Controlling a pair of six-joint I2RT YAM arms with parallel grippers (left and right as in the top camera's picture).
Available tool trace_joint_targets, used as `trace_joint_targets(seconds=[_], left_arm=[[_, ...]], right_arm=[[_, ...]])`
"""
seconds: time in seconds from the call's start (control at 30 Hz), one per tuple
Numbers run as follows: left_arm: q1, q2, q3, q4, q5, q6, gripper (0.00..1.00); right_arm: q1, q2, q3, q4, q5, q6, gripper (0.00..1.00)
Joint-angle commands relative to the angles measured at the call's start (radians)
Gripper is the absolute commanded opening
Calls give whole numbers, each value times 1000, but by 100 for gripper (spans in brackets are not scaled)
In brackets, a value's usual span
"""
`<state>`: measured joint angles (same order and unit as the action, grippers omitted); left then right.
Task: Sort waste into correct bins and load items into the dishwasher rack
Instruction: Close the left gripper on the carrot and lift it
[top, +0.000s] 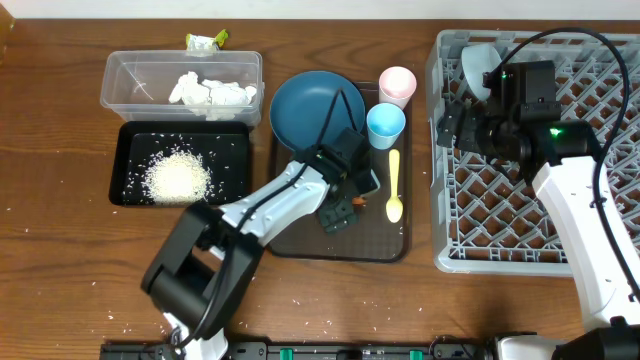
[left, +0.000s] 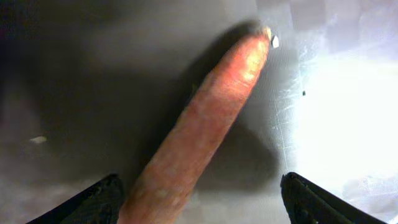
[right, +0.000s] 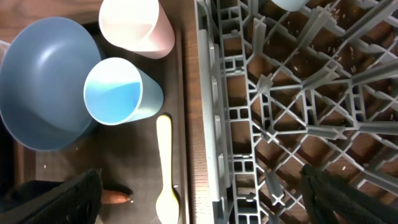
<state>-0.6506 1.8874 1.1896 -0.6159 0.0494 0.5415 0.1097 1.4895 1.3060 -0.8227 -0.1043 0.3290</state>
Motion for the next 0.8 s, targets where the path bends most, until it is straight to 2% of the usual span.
trace_joint_targets(seconds=[0.0, 0.07, 0.2, 0.3, 0.43, 0.57, 0.7, 0.77], left_arm=[[5, 49, -8, -2, 13, 68, 83], [5, 69, -8, -2, 13, 68, 78], [5, 74, -8, -7, 10, 68, 52], [5, 73, -8, -9, -10, 62, 40], [5, 60, -5, -11, -100, -30, 36], [5, 12, 5, -19, -222, -198, 36], [6, -86, 15, -38, -245, -339, 36], [6, -148, 15, -37, -245, -402, 32]], right_arm=[[-8, -12, 0, -8, 31, -13, 99], [-8, -12, 0, -9, 31, -13, 99], [-8, -12, 0, -8, 31, -13, 99], [-8, -12, 0, -8, 31, -13, 99], [-8, -12, 0, -8, 32, -13, 99], [-8, -12, 0, -8, 34, -12, 99], [-8, -12, 0, -7, 37, -12, 99], [-8, -12, 0, -6, 37, -12, 99]])
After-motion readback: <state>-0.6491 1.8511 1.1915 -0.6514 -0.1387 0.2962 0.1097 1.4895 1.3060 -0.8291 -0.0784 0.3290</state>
